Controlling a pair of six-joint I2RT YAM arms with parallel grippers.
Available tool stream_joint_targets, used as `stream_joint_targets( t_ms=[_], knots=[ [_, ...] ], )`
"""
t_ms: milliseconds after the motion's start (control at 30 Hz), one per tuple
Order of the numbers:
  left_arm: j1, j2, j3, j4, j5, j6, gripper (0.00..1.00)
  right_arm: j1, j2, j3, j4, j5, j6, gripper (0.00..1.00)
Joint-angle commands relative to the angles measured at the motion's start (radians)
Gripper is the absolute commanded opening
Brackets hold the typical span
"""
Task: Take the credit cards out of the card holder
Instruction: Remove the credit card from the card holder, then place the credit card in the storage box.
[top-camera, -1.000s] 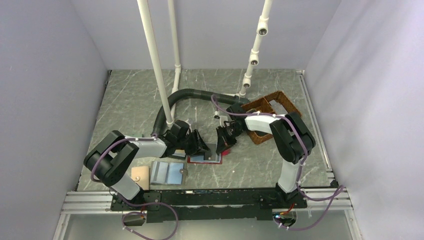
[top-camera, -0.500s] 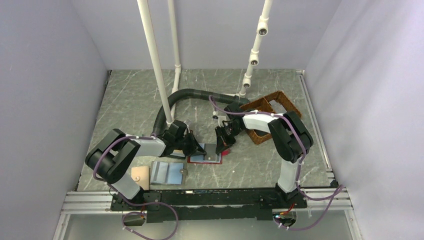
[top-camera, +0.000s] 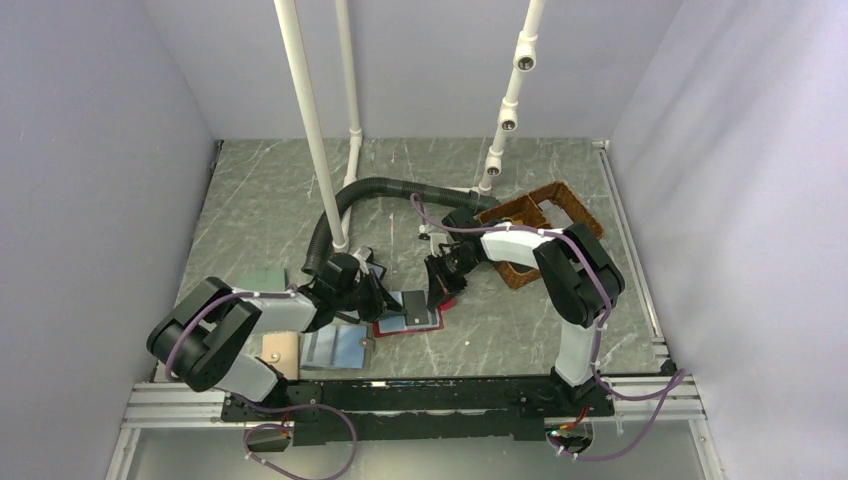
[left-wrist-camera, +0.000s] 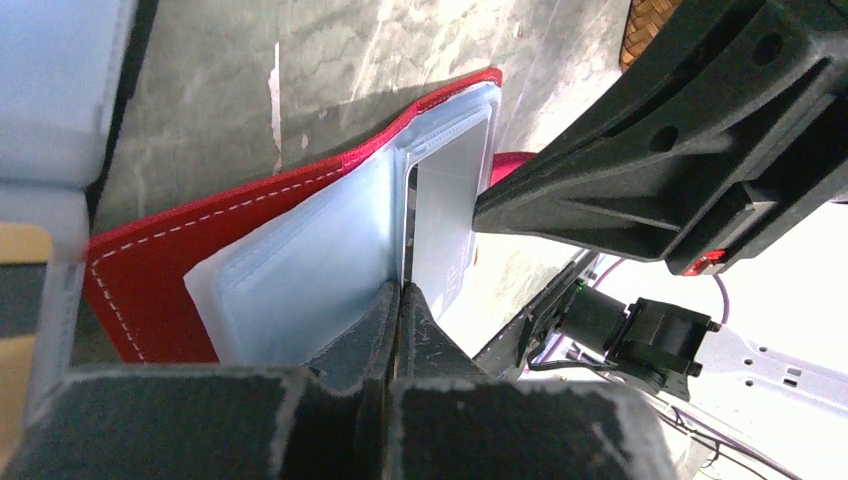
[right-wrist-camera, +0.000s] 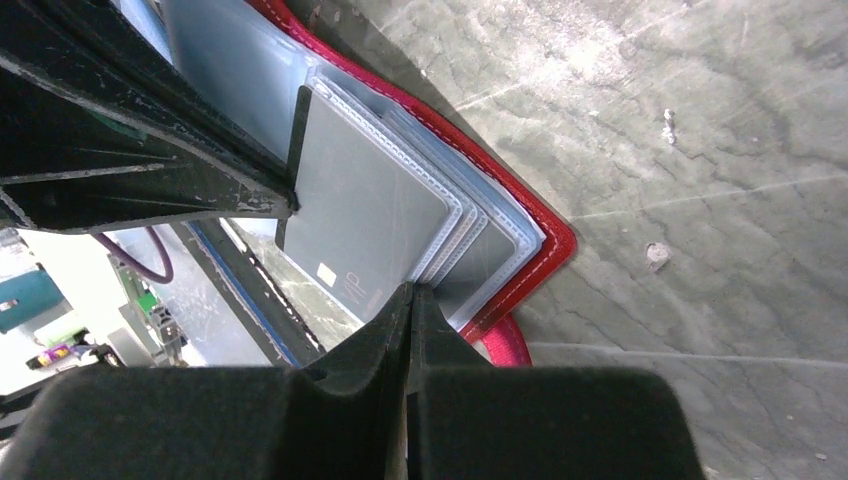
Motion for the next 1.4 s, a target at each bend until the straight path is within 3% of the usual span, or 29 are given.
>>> stream_joint_targets(
  t_ms=[0,333,533,633,867,1200,1367],
  knots=[
    [0.007,-0.088,-0.023,0.040,0.009,-0.014,0.00,0.007,0.038,-0.028,0.009,0.163,-0.058,0.02],
    [0.018,-0.265,-0.094,-0.071,-0.045,-0.008,0.00,0.007,0.030,-0.035,0.005,0.182,-0.073,0.02],
    [0.018,-0.386,-0.089,-0.218,-0.074,0.038,0.00,0.007,-0.005,-0.021,-0.011,0.140,-0.115,0.05],
    [0.018,-0.460,-0.065,-0.318,-0.086,0.100,0.00,0.007,-0.060,0.002,-0.035,0.037,-0.181,0.12],
    [0.018,-0.583,-0.021,-0.454,-0.091,0.245,0.00,0.004,-0.161,0.046,-0.143,-0.163,-0.401,0.41],
    [0.018,-0.596,0.014,-0.322,0.000,0.328,0.00,-0.100,-0.119,0.247,-0.405,-0.450,-0.658,0.69],
    [0.017,-0.597,0.004,-0.206,0.036,0.332,0.00,-0.174,-0.074,0.340,-0.465,-0.520,-0.663,0.71]
  ],
)
